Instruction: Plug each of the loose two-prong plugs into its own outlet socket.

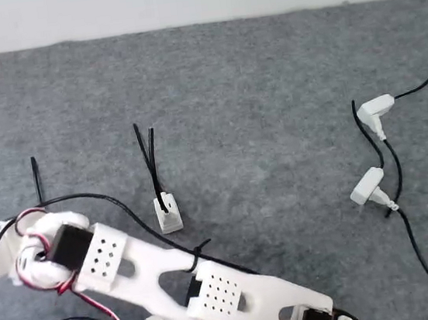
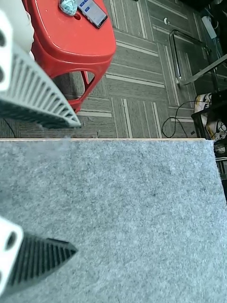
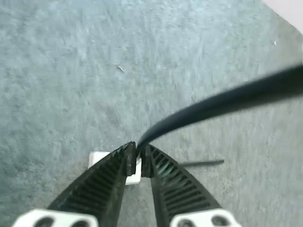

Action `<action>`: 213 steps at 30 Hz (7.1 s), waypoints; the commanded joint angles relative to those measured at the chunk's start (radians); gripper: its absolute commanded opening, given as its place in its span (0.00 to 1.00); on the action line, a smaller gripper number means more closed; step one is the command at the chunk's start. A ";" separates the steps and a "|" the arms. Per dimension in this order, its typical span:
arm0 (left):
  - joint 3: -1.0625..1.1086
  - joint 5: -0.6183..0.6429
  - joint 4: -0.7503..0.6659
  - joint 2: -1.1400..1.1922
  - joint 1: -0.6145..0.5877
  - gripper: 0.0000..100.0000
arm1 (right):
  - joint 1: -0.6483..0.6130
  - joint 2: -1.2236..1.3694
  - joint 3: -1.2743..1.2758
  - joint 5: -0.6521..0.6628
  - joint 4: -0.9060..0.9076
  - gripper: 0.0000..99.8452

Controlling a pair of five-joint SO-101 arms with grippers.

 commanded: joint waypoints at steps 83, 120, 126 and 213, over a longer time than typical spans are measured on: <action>-0.595 0.127 -0.308 0.011 1.875 0.35 | 0.338 -0.857 -0.114 -0.158 0.406 0.01; -0.229 0.097 -0.661 0.014 1.714 0.24 | 0.217 -0.886 -0.012 -0.215 0.475 0.01; -0.222 0.098 -0.660 0.012 1.714 0.13 | 0.189 -0.881 -0.011 -0.215 0.475 0.01; -0.363 0.091 -0.336 0.006 1.760 0.03 | 0.162 -0.788 -0.015 -0.253 0.420 0.01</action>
